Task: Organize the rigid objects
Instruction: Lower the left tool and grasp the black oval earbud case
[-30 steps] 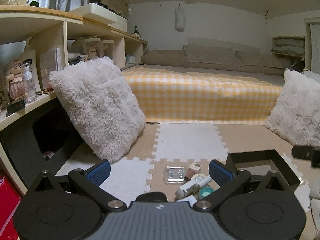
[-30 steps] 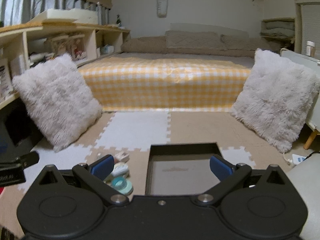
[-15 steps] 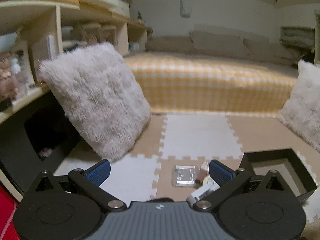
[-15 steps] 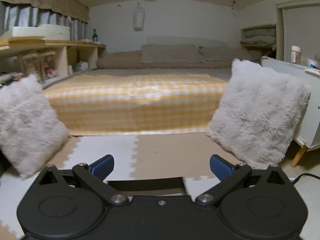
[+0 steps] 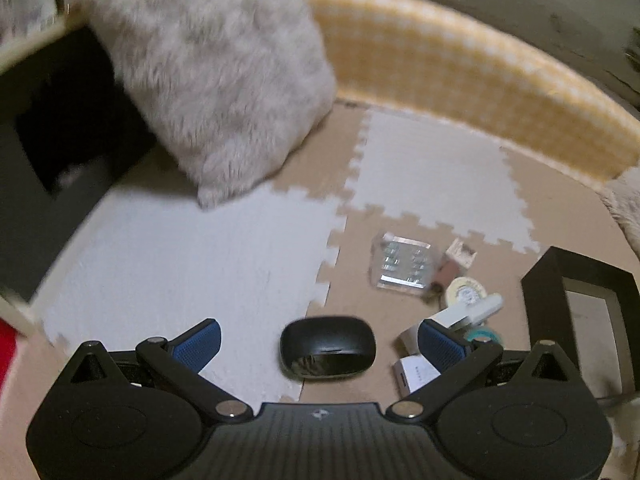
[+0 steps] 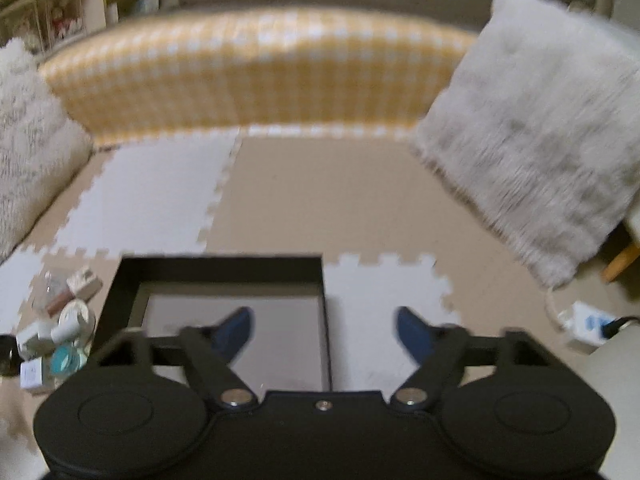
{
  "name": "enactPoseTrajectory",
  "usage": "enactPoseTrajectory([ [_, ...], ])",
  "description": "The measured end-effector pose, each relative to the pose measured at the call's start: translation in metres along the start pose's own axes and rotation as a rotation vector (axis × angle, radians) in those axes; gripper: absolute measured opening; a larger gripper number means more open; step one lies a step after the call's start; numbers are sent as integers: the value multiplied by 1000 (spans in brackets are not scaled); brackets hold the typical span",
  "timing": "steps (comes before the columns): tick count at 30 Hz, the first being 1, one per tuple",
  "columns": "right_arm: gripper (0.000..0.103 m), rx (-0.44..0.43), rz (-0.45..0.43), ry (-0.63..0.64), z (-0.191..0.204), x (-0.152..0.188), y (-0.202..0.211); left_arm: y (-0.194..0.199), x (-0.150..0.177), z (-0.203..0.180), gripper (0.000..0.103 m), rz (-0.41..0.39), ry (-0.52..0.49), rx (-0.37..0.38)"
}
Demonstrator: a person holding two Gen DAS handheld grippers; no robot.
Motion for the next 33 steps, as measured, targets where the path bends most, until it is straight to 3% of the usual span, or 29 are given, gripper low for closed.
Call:
enactPoseTrajectory([
  [6,47,-24,116,-20,-4,7,-31,-27,8,2,103,97,26,32],
  [10,8,-13,181,-12,-4,10,-47,-39,12,3,103,131,53,44],
  [16,3,16,212,-16,-3,12,-45,-55,10,0,102,135,64,53],
  [24,3,-8,225,-7,3,13,-41,-77,17,-6,99,164,-27,15],
  [33,3,-20,217,-24,1,14,-43,-101,19,0,94,171,20,-17],
])
Point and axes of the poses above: each gripper's, at about its wrist camera, not at the fingertips, and y roughly against the way its jaws point, z to its left, x to its underside, the point moved 3 cm from there along -y, roughly the way its jaws point, and after that the axes turned 7 degrees about -z, right-handed, at the moved point
